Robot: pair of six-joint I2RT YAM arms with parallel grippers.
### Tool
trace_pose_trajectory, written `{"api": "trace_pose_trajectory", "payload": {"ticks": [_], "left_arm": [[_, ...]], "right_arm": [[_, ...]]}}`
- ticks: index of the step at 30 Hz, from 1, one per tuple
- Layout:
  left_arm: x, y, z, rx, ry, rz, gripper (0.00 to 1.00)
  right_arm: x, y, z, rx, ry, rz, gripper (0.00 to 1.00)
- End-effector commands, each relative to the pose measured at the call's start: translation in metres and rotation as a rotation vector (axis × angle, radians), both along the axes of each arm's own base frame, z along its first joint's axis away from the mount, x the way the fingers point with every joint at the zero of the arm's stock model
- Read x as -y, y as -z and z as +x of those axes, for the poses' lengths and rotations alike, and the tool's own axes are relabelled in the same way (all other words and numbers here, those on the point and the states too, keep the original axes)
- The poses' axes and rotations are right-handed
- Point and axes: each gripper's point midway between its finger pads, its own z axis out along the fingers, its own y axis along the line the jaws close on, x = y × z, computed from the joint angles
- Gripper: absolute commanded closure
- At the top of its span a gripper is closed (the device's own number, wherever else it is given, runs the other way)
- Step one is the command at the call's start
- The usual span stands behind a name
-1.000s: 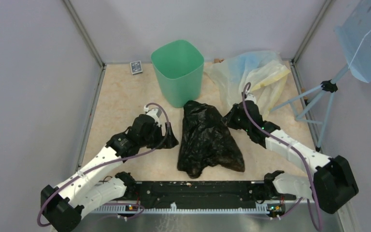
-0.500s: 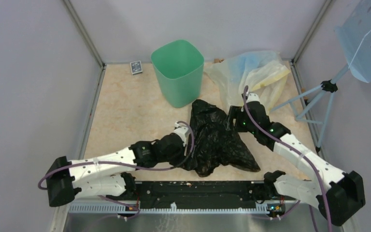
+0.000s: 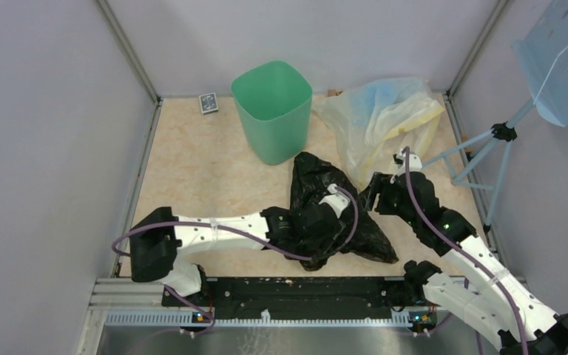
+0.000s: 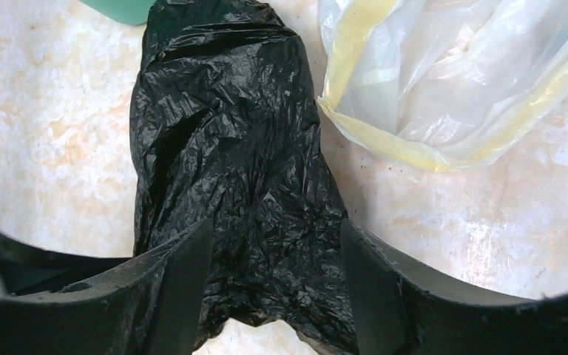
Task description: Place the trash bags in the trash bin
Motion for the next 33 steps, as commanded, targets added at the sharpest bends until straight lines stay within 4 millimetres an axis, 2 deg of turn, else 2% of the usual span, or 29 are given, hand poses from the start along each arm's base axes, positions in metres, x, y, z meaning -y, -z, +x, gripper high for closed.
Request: {"api": "trace_pose_trajectory", "payload": {"ticks": [1,3,7,9,12,14,15,19,22,24,27,30,33], "left_arm": [[0.024,0.008,0.009,0.048,0.072,0.023,0.32],[0.03,0.024,0.008,0.03,0.095,0.056,0.32],[0.035,0.039,0.012,0.024,0.088,0.111,0.38],[0.032,0.046,0.018,0.036,0.054,0.146,0.51],[0.027,0.043,0.027,0.061,-0.005,0.173,0.85],[0.025,0.033,0.031,0.073,-0.026,0.168,0.98],[0.026,0.026,0.033,0.074,-0.032,0.15,1.0],[0.026,-0.003,0.037,-0.001,-0.046,0.032,1.0],[0.02,-0.027,0.047,-0.128,-0.092,-0.099,1.0],[0.018,-0.047,0.053,-0.203,-0.091,-0.233,1.0],[0.014,-0.081,0.07,-0.23,-0.101,-0.431,1.0],[0.011,-0.103,0.091,-0.244,-0.124,-0.537,1.0],[0.016,-0.118,0.106,-0.262,-0.124,-0.593,1.0]], "right_arm": [[0.004,-0.012,-0.002,0.044,0.028,0.046,0.36],[0.002,-0.018,-0.003,0.07,0.02,0.069,0.36],[0.002,-0.021,-0.003,0.082,0.017,0.078,0.36],[0.0,-0.02,-0.003,0.074,0.011,0.076,0.37],[-0.005,-0.012,-0.007,0.046,-0.017,0.086,0.38],[-0.01,-0.007,-0.012,0.021,-0.043,0.098,0.38],[-0.012,-0.003,-0.014,0.008,-0.055,0.101,0.38],[-0.018,0.002,-0.023,-0.044,-0.091,0.12,0.38],[-0.035,-0.009,-0.032,-0.083,-0.175,0.174,0.38],[-0.047,-0.016,-0.04,-0.108,-0.245,0.211,0.34],[-0.055,-0.027,-0.047,-0.131,-0.301,0.232,0.29],[-0.057,-0.039,-0.05,-0.128,-0.308,0.242,0.28],[-0.061,-0.046,-0.051,-0.124,-0.315,0.26,0.28]]}}
